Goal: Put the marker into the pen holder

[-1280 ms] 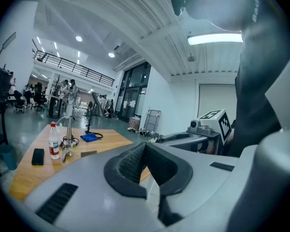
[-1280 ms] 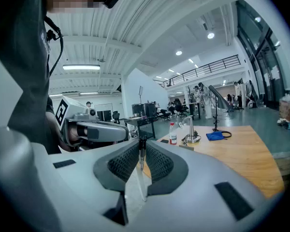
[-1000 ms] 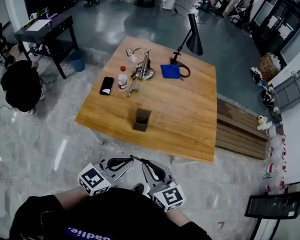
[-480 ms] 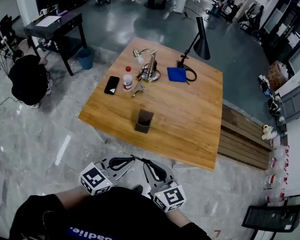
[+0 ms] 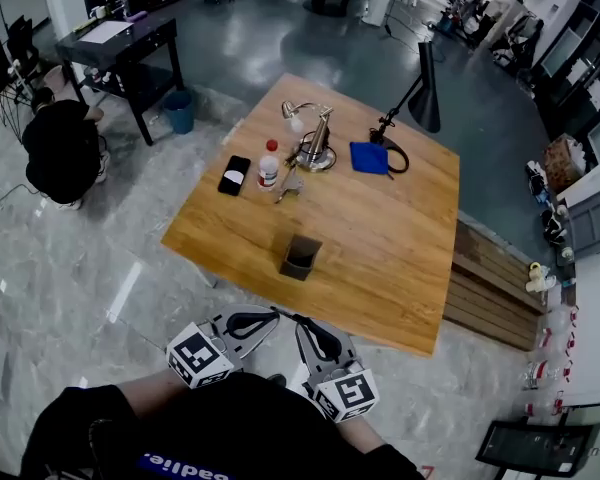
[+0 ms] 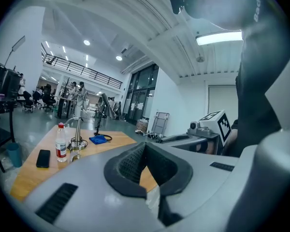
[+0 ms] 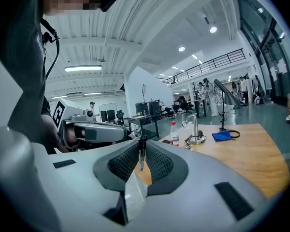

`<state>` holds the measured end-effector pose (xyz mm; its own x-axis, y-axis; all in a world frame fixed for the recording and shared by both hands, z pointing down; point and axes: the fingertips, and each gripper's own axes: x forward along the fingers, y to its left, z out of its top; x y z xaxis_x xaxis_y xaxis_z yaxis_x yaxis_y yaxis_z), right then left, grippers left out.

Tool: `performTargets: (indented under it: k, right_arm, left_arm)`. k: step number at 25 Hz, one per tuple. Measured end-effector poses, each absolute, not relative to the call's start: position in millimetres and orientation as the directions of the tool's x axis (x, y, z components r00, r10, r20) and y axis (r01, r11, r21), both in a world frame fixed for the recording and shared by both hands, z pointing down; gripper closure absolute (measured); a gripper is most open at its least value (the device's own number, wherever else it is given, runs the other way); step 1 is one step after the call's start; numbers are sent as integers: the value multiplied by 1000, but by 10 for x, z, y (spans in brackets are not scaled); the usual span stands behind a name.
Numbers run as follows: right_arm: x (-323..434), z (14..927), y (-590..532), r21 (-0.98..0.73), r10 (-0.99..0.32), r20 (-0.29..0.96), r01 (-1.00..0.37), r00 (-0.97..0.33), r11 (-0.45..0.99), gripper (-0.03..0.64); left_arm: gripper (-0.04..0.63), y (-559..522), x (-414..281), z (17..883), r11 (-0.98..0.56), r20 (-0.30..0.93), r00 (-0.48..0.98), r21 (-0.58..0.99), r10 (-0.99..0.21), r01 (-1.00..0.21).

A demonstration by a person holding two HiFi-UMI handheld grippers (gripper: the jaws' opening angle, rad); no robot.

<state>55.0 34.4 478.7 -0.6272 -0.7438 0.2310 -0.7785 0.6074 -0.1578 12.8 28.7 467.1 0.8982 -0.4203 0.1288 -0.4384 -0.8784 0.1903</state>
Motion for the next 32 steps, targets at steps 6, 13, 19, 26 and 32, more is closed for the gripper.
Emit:
performTargets:
  k: [6,13,19,26,32]
  right_arm:
    - [511,4860,-192,-143,-798,269,-842,-539,521,570]
    - [829,5074,-819,-132,-848,302,-900,-436,416,569]
    - [1055,5659,-1191,-140,-809,387,-895,-443,424,569]
    - [1095,6299,-1482,-179,-767,449,-887,-458,425,569]
    - [905,6559,-1576,-140,-734,482,-869,-479,475,569]
  left_arm:
    - [592,-253,-89,4686,-907,116,927,191,-358,-374]
    - [591,-662,-98,4823,-912,128,938,223,-321,-343]
    - [591,-893,21,4934,-882,155,917,252,-368,-397]
    - [592,-1011,31,5020,-854,183,887,246,-423,-458]
    - [592,-963,-75,5099,-828,220,861,247,-458,-503]
